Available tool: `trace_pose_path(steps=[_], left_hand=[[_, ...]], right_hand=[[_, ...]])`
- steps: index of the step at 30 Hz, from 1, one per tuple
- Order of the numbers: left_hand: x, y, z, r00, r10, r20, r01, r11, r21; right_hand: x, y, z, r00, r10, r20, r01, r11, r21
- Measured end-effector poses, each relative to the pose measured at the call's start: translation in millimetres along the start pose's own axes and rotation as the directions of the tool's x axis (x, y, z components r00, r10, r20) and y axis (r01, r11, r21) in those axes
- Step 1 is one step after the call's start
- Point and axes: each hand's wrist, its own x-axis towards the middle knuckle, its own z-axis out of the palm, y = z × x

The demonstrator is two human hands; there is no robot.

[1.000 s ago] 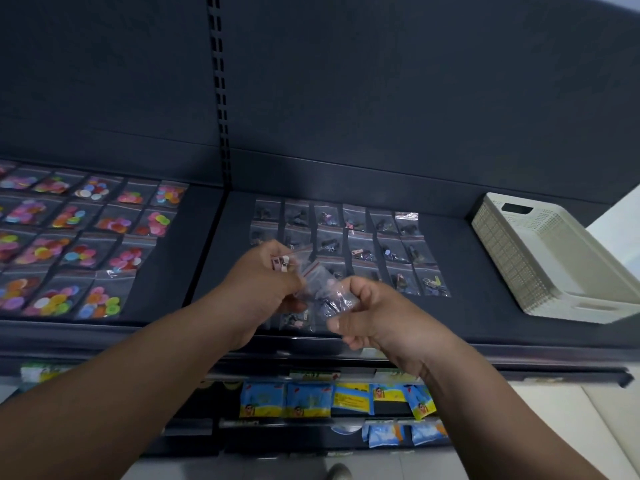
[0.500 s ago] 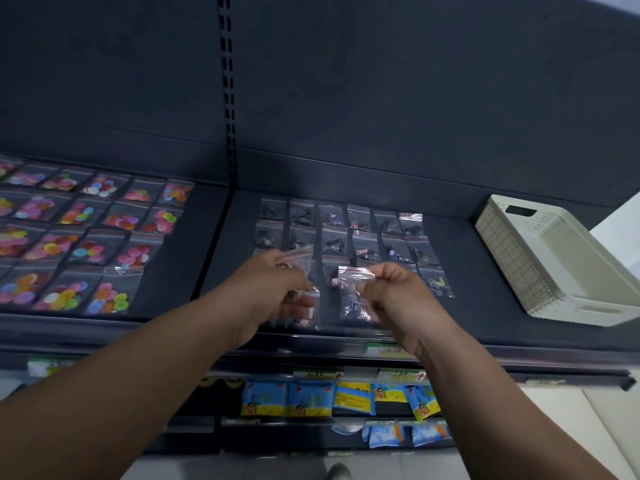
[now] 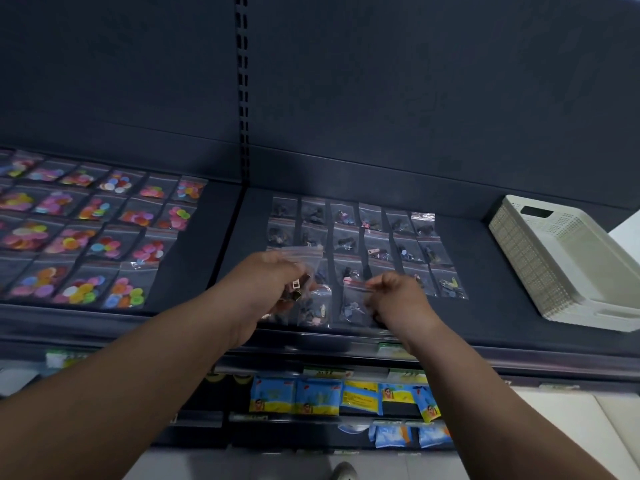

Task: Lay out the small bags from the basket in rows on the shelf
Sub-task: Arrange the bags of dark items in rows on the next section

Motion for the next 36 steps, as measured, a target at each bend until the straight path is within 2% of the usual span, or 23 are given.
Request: trace_pose_path(steps=[4,9,12,14,15,17,19,21,26,33,36], left_hand=[[2,-2,0,1.000,-0.008,0.008,0.008,1.000,0.000],[4,-3,4,0.997,-0.061,0.040,0.065,0.994,-0.093],[3,-3,7,0.994,-0.053,0.092,0.062,0.993,-0.104],[3,-4,9,0.992,-0.037,0.119,0.049,0.993,-0.105],[3,-4,10,0.992,-0.030,0.122,0.044,0.993,-0.110],[4,-5,13,0.993,-0.024,0.118,0.040,0.990,-0.135],[4,-4,16,0.993,-0.015,0.117,0.033,0.987,-0.157],[4,-4,19,0.994,0.012,0.107,0.002,0.992,-0.129],[8,-5,25,0.997,0.059,0.043,-0.056,0.996,-0.070],[12,-6,34,0.999,0.015,0.047,-0.007,0.986,-0.166],[14,-6,39,0.999,0.024,0.048,-0.016,0.988,-0.151]], right_hand=[[1,-2,0,0.998,-0.024,0.054,0.026,0.999,-0.040],[3,-2,-2,0.994,-0.037,0.099,0.047,0.994,-0.100],[2,0,-6,0.993,-0.088,0.083,0.104,0.970,-0.221],[-5,-4,-7,0.981,-0.193,0.010,0.187,0.934,-0.304],[-10,-7,-7,0.966,-0.258,-0.030,0.240,0.930,-0.277],[-23,-18,-7,0.956,-0.293,-0.032,0.292,0.956,-0.040],[-36,-26,-4,0.965,-0.215,0.149,0.175,0.954,0.242],[-44,-28,-1,0.937,-0.157,0.312,0.036,0.932,0.362],[-44,-21,0,0.944,-0.133,0.302,-0.001,0.914,0.405],[-43,-15,-10,0.948,-0.132,0.288,-0.031,0.866,0.500],[-44,-15,-15,0.953,-0.126,0.276,-0.028,0.868,0.496]])
